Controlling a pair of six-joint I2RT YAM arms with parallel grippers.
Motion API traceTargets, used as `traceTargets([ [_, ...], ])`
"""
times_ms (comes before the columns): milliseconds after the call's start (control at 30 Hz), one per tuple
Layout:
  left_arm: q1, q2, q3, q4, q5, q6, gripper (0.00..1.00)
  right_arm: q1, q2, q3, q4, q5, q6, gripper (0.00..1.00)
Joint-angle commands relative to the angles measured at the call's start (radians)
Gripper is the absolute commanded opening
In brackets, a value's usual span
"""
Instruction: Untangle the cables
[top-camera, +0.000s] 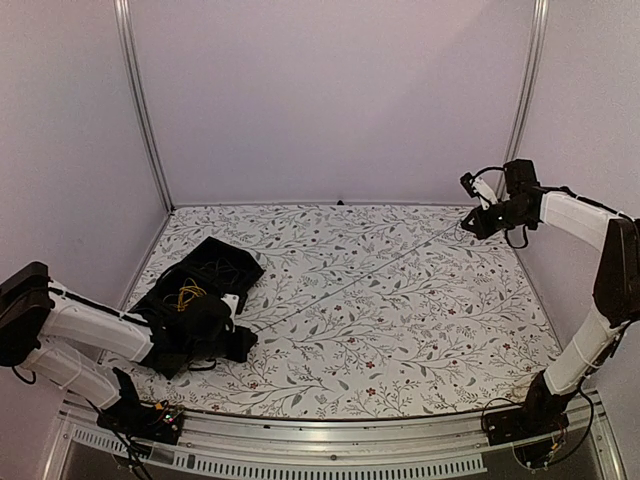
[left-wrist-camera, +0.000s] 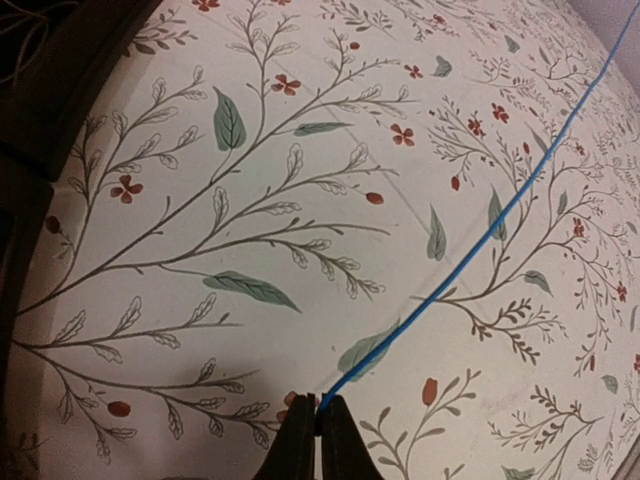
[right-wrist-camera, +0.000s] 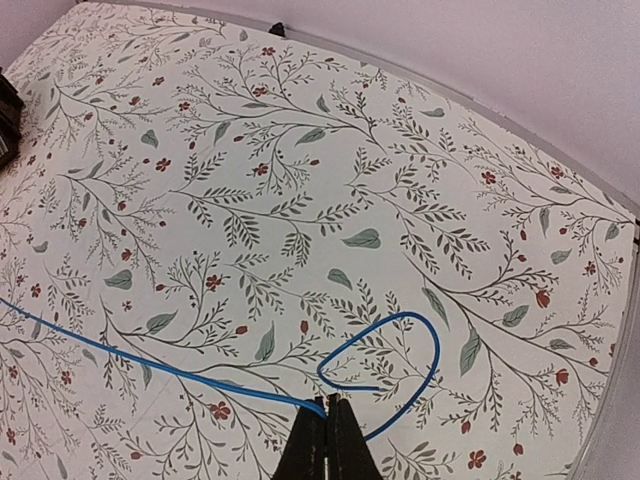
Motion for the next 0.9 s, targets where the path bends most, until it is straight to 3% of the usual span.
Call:
traceTargets([
  [0,0.020,-0.006,-0.010,-0.068,-0.022,0.003,0.00,-0.036,0.001,0.001,0.025,-0.047,0.005,0.00],
  [100,0.021,-0.003,0.039,-0.063,-0.005,0.051,0.00,-0.027,0.002,-0.004,-0.022,-0.224,-0.035,0.00],
  [233,0.020,0.008,0.115,-0.033,0.068,0.158,0.00,0.044,0.003,-0.025,-0.065,-0.292,-0.109,0.00],
  [267,0.021,0.016,0.135,-0.026,0.090,0.188,0.04,0.067,0.003,-0.027,-0.075,-0.300,-0.122,0.00],
  [333,0.016,0.037,0.183,-0.054,0.107,0.221,0.29,0.115,-0.001,-0.032,-0.099,-0.311,-0.151,0.00],
  [400,0.002,0.049,0.227,-0.068,0.111,0.261,0.40,0.175,-0.002,-0.036,-0.117,-0.318,-0.179,0.00],
  [633,-0.058,0.084,0.345,0.103,0.163,0.417,0.49,0.280,0.027,0.002,-0.167,-0.356,-0.206,0.00],
  [767,-0.065,0.218,0.444,0.239,0.232,0.511,0.52,0.294,0.045,0.044,-0.203,-0.413,-0.205,0.00],
  [867,-0.066,0.339,0.568,0.222,0.260,0.615,0.53,0.301,0.043,0.069,-0.226,-0.433,-0.205,0.00],
])
